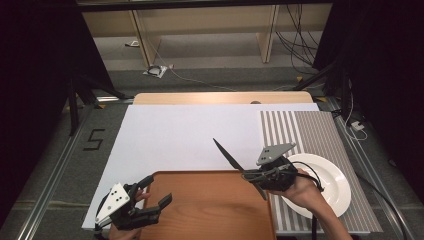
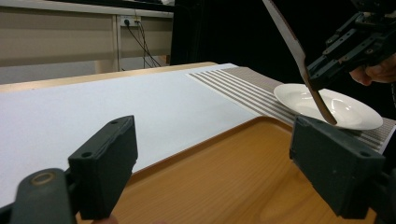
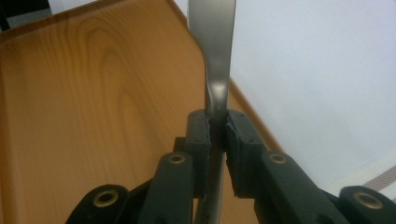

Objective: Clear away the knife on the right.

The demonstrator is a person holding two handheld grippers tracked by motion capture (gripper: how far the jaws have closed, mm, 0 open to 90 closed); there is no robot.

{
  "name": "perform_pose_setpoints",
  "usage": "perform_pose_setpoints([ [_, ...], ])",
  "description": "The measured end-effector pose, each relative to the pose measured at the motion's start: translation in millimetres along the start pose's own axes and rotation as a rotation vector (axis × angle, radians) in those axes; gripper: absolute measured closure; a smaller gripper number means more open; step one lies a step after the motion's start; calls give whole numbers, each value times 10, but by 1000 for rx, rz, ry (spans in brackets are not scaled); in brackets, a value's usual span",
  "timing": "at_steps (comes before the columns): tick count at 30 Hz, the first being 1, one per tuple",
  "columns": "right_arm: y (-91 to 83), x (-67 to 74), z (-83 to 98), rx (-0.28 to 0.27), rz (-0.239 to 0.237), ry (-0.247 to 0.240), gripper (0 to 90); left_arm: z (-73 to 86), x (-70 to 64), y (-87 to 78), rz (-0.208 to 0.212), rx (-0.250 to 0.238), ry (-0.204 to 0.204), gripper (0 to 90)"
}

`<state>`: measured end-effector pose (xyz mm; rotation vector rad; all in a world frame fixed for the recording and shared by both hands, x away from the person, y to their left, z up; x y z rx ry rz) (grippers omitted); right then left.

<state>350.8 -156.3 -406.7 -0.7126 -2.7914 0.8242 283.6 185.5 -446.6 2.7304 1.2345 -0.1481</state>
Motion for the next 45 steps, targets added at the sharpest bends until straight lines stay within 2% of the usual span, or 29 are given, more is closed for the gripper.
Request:
perform_pose_setpoints([
  [9, 44, 196, 138, 20, -79, 61, 807, -5, 0, -6, -2, 1, 4, 152],
  [15, 91, 365, 206, 48, -124, 75, 807, -11, 2, -11, -6, -5, 3, 152],
  [22, 124, 463, 275, 90, -152, 90, 807, -10, 4, -12, -6, -4, 4, 152],
  [31, 158, 620, 371, 141, -189, 74, 807, -10, 7, -12, -9, -5, 5, 152],
  [39, 199, 722, 467, 221, -220, 56, 807, -6, 6, -9, -9, -4, 4, 152],
  [45, 239, 772, 527, 273, -215, 33, 807, -4, 9, -8, -10, -5, 0, 152],
])
Point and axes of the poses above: each handheld gripper's, and its own axes: y roughly forward along the jaws, z roughly out of its underside, x roughly to its left, the point moved 4 cm from there along y, roughly forward along the jaws, and after that the axes turned 15 degrees about -x, right-handed, at the moved point
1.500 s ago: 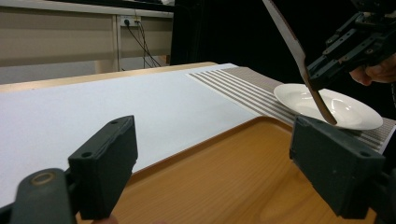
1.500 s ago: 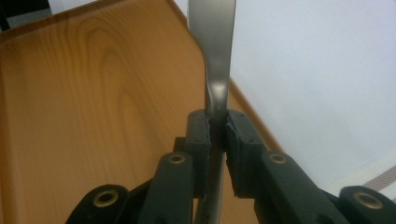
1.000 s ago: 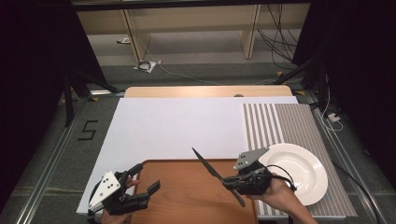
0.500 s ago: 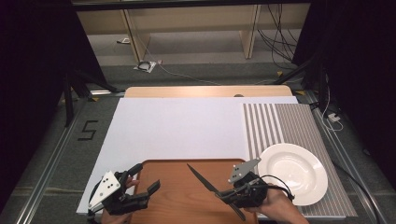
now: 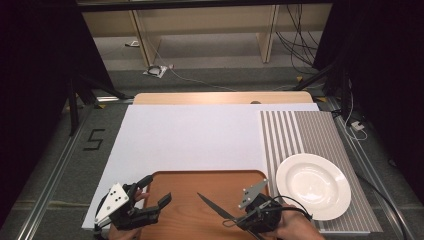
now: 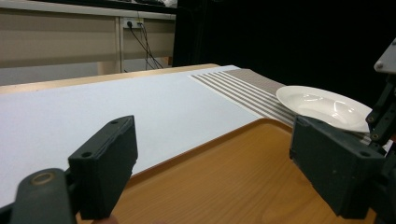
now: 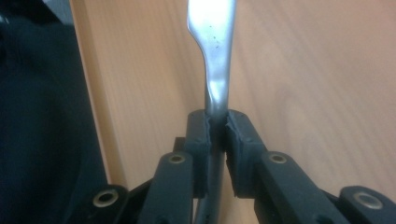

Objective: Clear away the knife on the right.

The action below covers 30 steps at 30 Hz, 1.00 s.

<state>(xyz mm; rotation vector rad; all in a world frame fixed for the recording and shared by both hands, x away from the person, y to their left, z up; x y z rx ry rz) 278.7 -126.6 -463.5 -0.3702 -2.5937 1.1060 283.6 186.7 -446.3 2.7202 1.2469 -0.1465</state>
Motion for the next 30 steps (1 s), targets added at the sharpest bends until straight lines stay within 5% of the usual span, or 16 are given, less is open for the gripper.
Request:
perform_pose_setpoints([
  [7, 96, 89, 45, 104, -4, -44, 807, 3, -5, 3, 3, 3, 3, 152],
  [17, 230, 110, 125, 213, 1, -42, 805, 2, -8, 5, 5, 2, 4, 152],
  [25, 296, 131, 165, 244, 4, -61, 794, 2, -9, 3, 6, 2, 4, 152],
  [30, 255, 128, 124, 212, 28, -50, 691, 3, -11, 4, 8, 2, 5, 152],
])
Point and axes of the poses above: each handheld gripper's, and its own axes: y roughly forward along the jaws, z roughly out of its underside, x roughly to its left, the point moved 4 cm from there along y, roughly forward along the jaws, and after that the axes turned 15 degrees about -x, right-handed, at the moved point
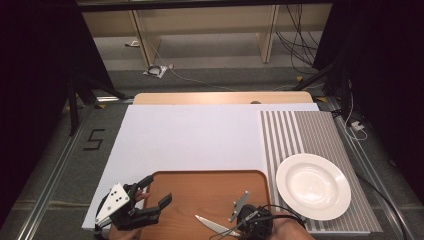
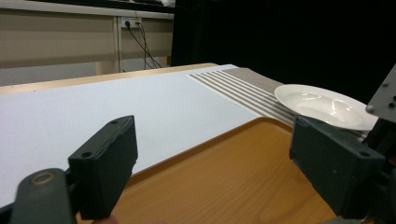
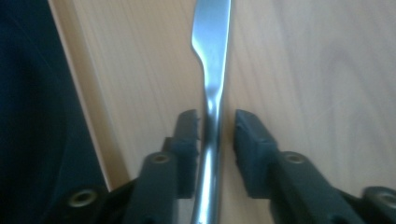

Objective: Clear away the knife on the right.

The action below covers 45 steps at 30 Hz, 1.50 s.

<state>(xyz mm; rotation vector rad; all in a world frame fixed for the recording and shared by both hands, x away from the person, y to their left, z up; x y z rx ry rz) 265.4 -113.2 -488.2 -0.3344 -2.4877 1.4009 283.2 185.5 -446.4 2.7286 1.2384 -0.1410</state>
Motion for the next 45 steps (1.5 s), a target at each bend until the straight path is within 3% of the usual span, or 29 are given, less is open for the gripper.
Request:
perform_pose_setpoints([
  [1, -18, 19, -16, -11, 8, 7, 670, 0, 1, -1, 0, 1, 1, 152],
  [6, -44, 103, -63, -84, 38, -59, 674, -6, 5, -9, -2, -2, 1, 152],
  [10, -37, 173, -71, -155, 58, -97, 809, -5, 7, -10, -3, -2, 2, 152],
  [13, -11, 200, -46, -164, 32, -114, 842, -6, 2, -9, -2, -3, 1, 152],
  [19, 68, 227, 5, -138, 19, -148, 889, -7, 4, -8, -2, -2, 1, 152],
  [28, 112, 191, 49, -82, 65, -183, 900, -9, 4, -10, -2, -3, 2, 152],
  [30, 95, 178, 59, -72, 74, -158, 900, -8, 3, -10, -1, -2, 2, 152],
  [45, -34, -28, 223, -70, 155, -115, 900, -9, 2, -10, -2, -3, 3, 152],
])
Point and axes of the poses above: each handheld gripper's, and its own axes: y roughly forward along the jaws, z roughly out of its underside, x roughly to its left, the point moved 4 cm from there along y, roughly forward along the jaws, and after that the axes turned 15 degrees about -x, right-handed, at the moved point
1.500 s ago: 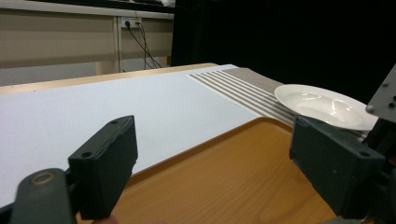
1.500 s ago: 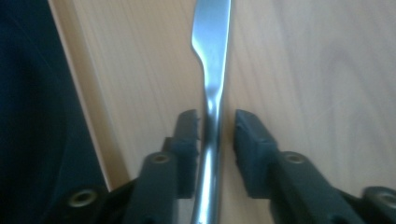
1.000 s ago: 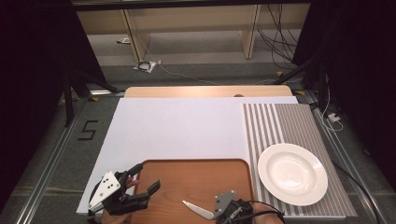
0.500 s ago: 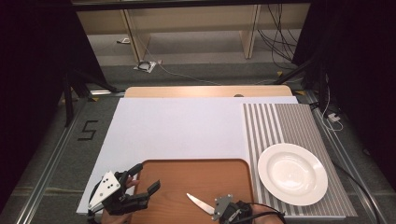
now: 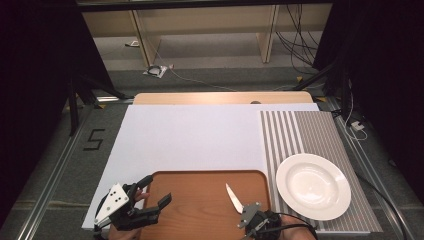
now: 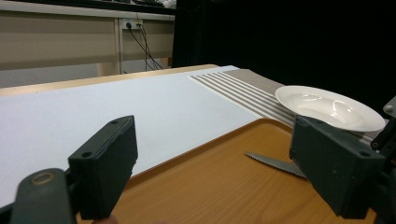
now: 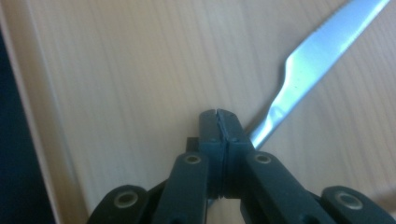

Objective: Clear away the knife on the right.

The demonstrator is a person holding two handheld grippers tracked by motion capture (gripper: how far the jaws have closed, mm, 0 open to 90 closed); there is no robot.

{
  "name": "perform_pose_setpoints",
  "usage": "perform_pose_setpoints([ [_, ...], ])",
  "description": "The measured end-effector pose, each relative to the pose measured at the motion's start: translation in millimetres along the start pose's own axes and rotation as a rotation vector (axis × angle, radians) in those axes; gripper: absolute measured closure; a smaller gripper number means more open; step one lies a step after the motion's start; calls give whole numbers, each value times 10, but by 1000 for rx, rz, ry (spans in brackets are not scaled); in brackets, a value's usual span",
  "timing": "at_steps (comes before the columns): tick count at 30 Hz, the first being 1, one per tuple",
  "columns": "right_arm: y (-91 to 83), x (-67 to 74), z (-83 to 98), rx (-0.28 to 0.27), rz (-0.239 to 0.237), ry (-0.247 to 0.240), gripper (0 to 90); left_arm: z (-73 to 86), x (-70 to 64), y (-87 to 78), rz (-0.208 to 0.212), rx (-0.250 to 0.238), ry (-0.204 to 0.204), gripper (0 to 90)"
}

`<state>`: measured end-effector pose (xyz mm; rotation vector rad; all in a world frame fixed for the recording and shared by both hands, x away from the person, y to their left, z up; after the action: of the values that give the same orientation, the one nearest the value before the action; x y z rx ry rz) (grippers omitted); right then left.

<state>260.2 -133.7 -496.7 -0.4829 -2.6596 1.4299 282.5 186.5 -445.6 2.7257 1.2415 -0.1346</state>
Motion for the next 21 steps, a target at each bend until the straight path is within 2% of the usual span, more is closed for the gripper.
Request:
perform_pose_setpoints([
  [5, -47, -60, 71, 4, 20, 25, 900, 1, 0, 0, 0, 1, 0, 152],
  [6, -59, -58, 82, 11, 27, 43, 900, 2, 0, 0, 0, 1, 0, 152],
  [8, -76, -88, 113, 10, 37, 36, 900, 2, -1, 2, 0, 0, 0, 152],
  [11, -106, -110, 155, 13, 50, 58, 899, 3, -1, 3, 0, 0, 0, 152],
  [21, -176, -150, 258, -3, 59, 92, 872, 7, -2, 6, 0, 2, -1, 152],
])
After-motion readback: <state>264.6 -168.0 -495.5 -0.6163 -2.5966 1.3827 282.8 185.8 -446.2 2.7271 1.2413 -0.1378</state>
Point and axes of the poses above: each handheld gripper's, and its own axes: y roughly forward along the jaws, z roughly out of its underside, x roughly to its left, the point moved 4 cm from there along y, roughly forward along the jaws, and after that the axes turned 15 degrees about -x, right-handed, at the moved point
